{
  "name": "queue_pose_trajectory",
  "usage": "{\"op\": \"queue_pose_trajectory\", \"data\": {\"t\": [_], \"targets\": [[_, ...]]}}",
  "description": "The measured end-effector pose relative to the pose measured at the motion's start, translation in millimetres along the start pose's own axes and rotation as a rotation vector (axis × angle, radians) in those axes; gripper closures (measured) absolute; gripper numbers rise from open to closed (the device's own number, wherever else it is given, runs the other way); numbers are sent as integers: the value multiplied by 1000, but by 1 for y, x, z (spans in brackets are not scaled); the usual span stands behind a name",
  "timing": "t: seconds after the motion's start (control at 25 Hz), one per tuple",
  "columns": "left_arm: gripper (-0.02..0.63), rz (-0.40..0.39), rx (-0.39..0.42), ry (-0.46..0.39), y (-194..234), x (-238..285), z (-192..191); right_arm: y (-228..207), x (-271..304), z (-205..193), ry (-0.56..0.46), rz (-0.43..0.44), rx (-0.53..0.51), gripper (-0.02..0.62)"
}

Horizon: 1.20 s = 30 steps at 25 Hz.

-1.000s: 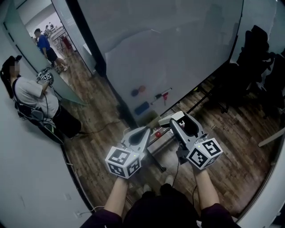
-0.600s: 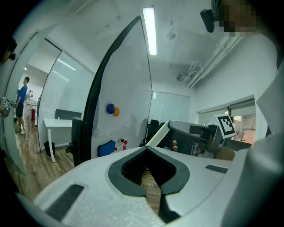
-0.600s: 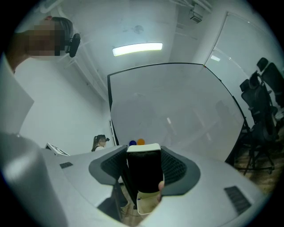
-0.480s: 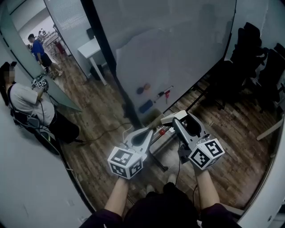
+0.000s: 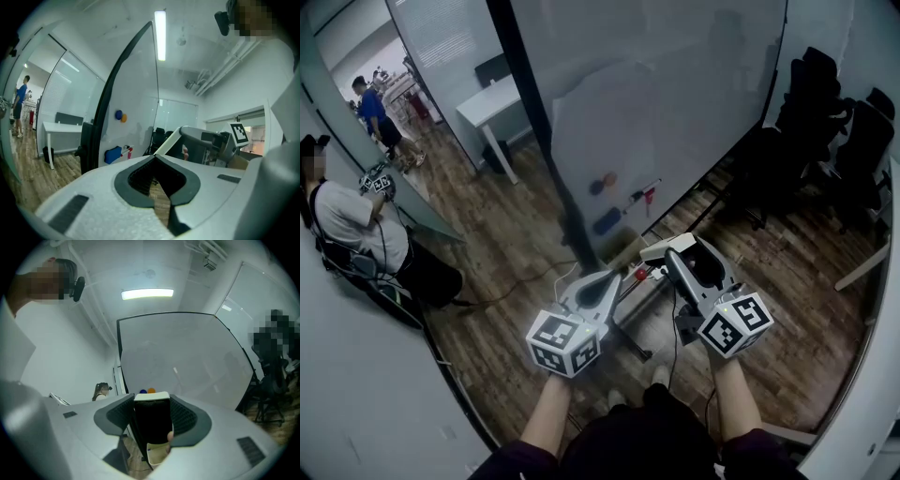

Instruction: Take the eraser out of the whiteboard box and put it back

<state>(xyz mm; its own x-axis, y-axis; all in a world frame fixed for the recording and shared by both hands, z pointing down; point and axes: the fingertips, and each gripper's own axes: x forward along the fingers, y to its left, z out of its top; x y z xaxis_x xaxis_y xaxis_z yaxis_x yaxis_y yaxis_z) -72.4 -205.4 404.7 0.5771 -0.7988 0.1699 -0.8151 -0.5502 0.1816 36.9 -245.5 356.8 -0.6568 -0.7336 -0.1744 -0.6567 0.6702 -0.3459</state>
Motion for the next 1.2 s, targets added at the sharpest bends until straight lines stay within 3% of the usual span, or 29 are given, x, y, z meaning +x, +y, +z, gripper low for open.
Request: {"op": "queue_pose_trajectory", "data": {"t": [0.64,1.2], "targets": [[601,0,-20,8,8,6,-2,-5,8,0,3,-9,-17,367],[601,56,-49,14,34,6,-10,-10,43,-21,35,35,-28,367]]}}
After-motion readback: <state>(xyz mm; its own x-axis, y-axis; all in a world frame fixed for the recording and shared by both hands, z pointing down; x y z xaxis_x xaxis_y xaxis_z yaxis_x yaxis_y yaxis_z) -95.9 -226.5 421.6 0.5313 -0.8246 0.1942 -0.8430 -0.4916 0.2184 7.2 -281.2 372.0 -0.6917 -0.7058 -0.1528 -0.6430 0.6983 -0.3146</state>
